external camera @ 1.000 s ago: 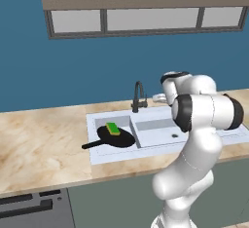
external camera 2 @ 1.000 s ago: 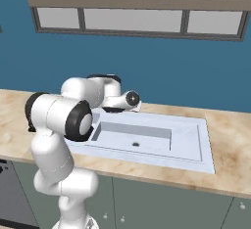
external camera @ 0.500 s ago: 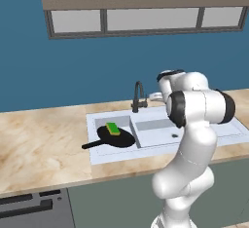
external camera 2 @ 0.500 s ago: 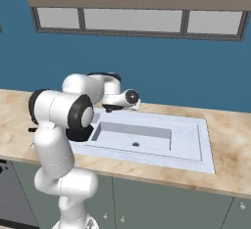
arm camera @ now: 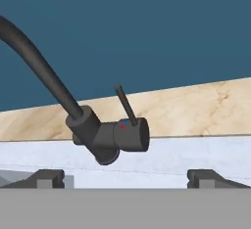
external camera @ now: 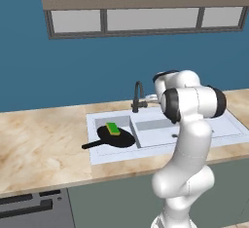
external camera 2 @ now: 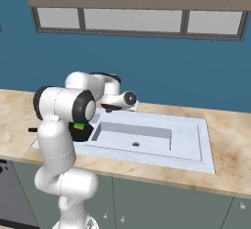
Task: Pick the pan and sponge and place them into the sink. Then turn on the water.
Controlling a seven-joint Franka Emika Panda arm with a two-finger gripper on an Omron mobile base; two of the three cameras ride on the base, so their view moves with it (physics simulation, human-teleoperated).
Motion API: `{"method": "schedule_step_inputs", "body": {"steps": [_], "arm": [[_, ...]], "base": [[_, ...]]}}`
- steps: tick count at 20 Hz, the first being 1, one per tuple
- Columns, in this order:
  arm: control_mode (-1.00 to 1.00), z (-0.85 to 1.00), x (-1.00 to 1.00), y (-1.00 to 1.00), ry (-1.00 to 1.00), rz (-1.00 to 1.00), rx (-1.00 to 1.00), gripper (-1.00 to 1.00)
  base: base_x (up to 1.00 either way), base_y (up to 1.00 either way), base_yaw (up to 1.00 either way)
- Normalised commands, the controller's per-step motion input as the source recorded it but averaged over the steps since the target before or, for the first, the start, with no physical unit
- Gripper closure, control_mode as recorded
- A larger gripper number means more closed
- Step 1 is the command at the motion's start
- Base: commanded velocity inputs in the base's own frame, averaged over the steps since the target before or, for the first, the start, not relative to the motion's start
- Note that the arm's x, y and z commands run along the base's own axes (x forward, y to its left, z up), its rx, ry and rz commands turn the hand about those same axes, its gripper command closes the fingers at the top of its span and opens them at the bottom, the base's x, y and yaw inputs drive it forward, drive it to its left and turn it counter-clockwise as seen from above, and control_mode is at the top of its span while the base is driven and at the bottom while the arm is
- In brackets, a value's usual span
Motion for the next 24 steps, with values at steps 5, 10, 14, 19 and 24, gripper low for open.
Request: {"method": "schedule_step_inputs", "body": {"steps": [5,10,14,19,24], "arm": [[-1.0,-0.03,0.33,0.0,0.0,0.0,0.0,-1.0],[-1.0,-0.1,0.38,0.0,0.0,0.0,0.0,-1.0],[-1.0,-0.16,0.38,0.0,0.0,0.0,0.0,-1.0],[-1.0,-0.23,0.33,0.0,0.0,0.0,0.0,-1.0],[-1.0,-0.3,0.36,0.0,0.0,0.0,0.0,-1.0]], "base": [[0.0,0.0,0.0],[0.0,0.0,0.0],[0.0,0.0,0.0],[0.0,0.0,0.0],[0.0,0.0,0.0]]}}
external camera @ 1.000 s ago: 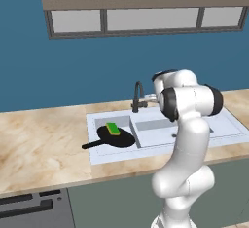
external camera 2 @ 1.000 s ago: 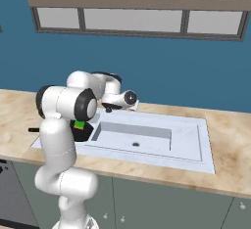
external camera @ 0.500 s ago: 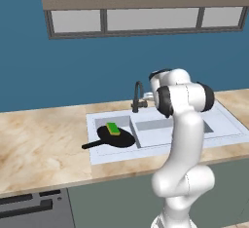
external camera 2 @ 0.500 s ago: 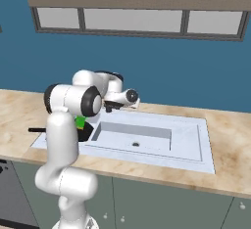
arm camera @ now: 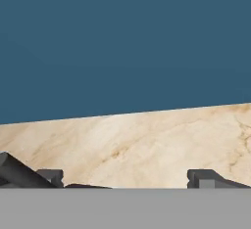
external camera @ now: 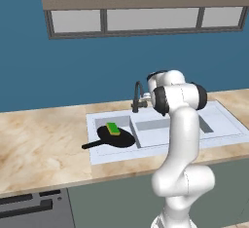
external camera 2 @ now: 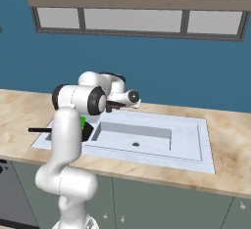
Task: Pick the pan and sponge and place them into the sink. Then turn on the water.
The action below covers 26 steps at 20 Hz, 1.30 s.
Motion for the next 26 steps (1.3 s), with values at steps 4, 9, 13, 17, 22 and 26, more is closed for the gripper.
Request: {"method": "schedule_step_inputs", "body": {"steps": [4,9,13,17,22,26], "arm": [[-1.0,-0.22,0.35,0.0,0.0,0.0,0.0,-1.0],[-1.0,-0.29,0.34,0.0,0.0,-0.01,0.0,-1.0],[-1.0,-0.33,0.18,-0.19,-0.01,-0.07,-0.02,-1.0],[-1.0,-0.29,0.0,-0.74,-0.02,-0.15,0.0,-1.0],[-1.0,-0.23,0.0,-0.99,-0.03,-0.2,0.04,-1.0],[-1.0,-0.14,0.0,-1.0,-0.03,-0.21,0.18,-1.0]], "base": [[0.0,0.0,0.0],[0.0,0.0,0.0],[0.0,0.0,0.0],[0.0,0.0,0.0],[0.0,0.0,0.0],[0.0,0.0,0.0]]}}
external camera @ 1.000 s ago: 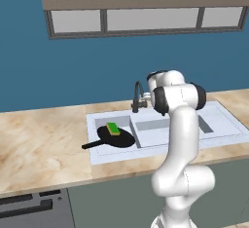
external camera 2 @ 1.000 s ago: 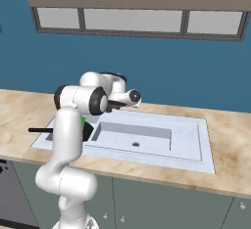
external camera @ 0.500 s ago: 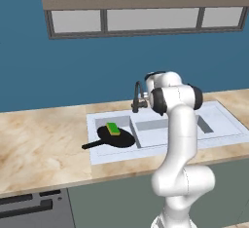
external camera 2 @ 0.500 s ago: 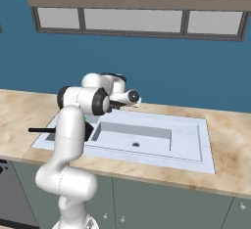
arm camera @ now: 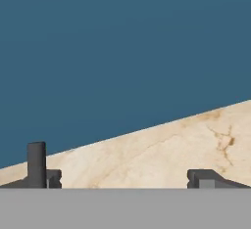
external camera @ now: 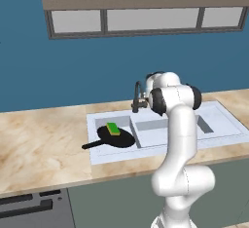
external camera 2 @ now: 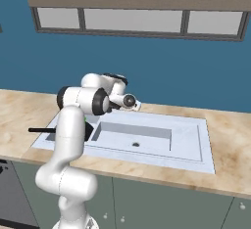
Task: Pick the pan and sponge and place them into the sink. Then turn on the water.
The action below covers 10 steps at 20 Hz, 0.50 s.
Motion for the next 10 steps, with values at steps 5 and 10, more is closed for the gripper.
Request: {"method": "schedule_step_inputs", "body": {"steps": [5,10], "arm": [[-1.0,-0.21,0.0,-1.0,-0.03,-0.18,0.27,-1.0],[-1.0,-0.36,0.0,-1.0,-0.03,-0.13,0.27,-1.0]], "base": [[0.0,0.0,0.0],[0.0,0.0,0.0]]}}
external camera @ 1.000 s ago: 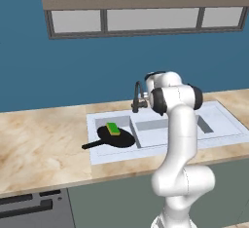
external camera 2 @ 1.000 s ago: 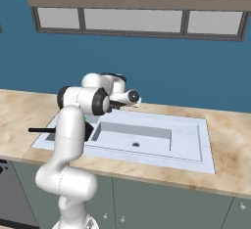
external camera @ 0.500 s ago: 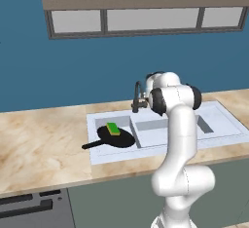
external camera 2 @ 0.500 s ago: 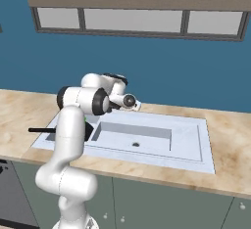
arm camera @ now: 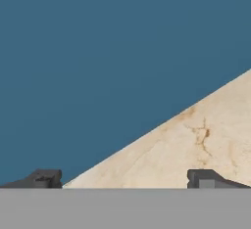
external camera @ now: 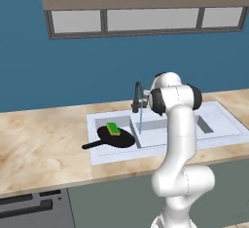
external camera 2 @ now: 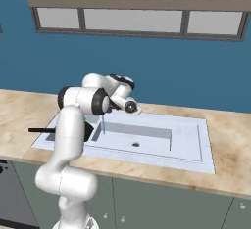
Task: Pick the pan and sponge and place them into the sink. Then turn on the water.
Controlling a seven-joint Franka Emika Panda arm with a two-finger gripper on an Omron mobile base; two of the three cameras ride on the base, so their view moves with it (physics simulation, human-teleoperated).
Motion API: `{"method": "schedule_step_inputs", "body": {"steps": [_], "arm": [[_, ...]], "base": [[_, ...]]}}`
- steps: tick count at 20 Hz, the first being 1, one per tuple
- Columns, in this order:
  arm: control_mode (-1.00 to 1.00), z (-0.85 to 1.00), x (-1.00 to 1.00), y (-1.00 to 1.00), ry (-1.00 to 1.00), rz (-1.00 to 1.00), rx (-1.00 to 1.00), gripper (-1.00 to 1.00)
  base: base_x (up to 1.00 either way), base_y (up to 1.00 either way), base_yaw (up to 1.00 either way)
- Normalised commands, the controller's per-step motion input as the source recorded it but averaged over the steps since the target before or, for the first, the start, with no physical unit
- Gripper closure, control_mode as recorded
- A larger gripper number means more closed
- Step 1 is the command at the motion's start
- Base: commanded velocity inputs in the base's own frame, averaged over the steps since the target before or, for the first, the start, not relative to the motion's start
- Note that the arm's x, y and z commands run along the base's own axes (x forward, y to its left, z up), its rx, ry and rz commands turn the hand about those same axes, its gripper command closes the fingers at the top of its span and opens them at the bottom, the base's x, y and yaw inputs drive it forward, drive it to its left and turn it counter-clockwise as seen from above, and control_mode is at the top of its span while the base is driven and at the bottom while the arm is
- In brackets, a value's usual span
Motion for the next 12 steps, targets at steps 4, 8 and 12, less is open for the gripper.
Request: {"method": "schedule_step_inputs", "body": {"steps": [4,8,12], "arm": [[-1.0,-0.42,0.02,-1.0,-0.04,-0.12,0.24,-1.0],[-1.0,-0.07,0.04,-0.89,-0.02,-0.09,0.16,-1.0],[-1.0,0.0,0.0,-0.7,-0.02,-0.03,0.09,-1.0]], "base": [[0.0,0.0,0.0],[0.0,0.0,0.0],[0.0,0.0,0.0]]}}
